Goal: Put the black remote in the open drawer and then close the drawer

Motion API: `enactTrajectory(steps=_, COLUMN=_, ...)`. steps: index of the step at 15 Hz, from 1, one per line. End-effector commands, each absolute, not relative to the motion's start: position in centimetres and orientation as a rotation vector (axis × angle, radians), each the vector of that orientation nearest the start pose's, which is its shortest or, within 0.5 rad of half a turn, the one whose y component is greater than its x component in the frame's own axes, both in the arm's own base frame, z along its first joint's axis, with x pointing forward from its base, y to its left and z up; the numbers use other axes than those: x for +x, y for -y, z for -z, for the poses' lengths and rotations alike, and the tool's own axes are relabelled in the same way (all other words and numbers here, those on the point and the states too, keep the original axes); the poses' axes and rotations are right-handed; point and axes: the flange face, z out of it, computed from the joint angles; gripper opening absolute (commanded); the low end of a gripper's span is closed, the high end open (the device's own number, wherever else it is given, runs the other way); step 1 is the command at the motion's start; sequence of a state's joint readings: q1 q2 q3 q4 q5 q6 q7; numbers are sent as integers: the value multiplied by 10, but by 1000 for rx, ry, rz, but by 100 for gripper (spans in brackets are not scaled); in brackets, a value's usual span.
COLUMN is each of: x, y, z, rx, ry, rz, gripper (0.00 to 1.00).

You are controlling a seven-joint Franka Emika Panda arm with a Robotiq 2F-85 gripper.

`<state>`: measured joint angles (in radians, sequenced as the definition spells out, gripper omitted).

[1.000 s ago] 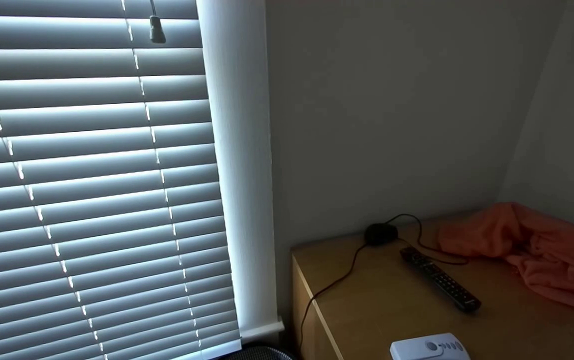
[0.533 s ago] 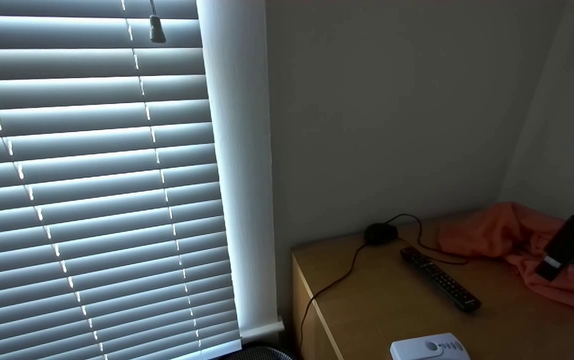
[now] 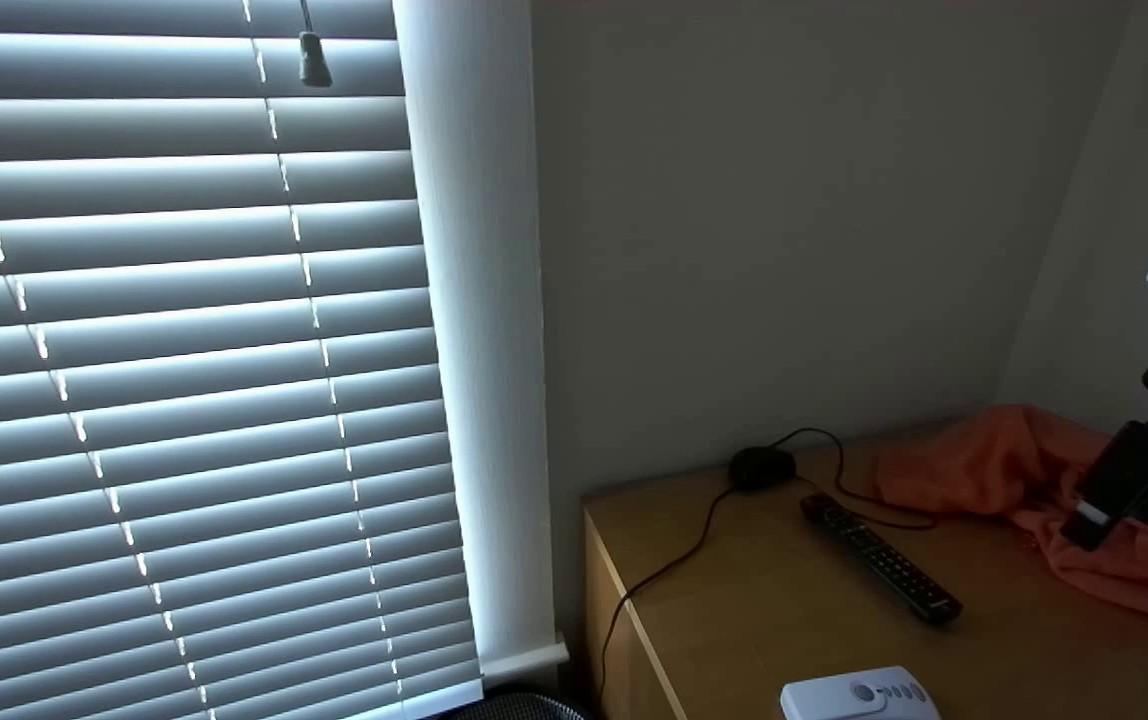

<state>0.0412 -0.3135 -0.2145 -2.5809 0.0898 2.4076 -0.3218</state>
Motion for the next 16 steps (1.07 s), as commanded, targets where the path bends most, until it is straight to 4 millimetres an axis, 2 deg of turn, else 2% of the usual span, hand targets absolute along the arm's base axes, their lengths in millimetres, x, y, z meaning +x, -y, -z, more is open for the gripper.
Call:
enactTrajectory(steps=1, x=468, y=70, z=-361, rx=-3031, ry=-158, rz=208, gripper=100)
enactTrajectory(steps=4, x=505, y=63, z=-339, rx=-2989, ry=-385, rz=180, gripper=100)
enactTrajectory(steps=7, x=540, y=60, z=-314, rx=-2998, ry=-470, rz=188, gripper=100)
enactTrajectory(steps=12, x=585, y=69, z=-274, rx=-3072, ry=-394, rz=224, gripper=100)
enactTrajectory(steps=16, x=608, y=72, z=-246, rx=-3095, ry=-338, rz=228, gripper=100)
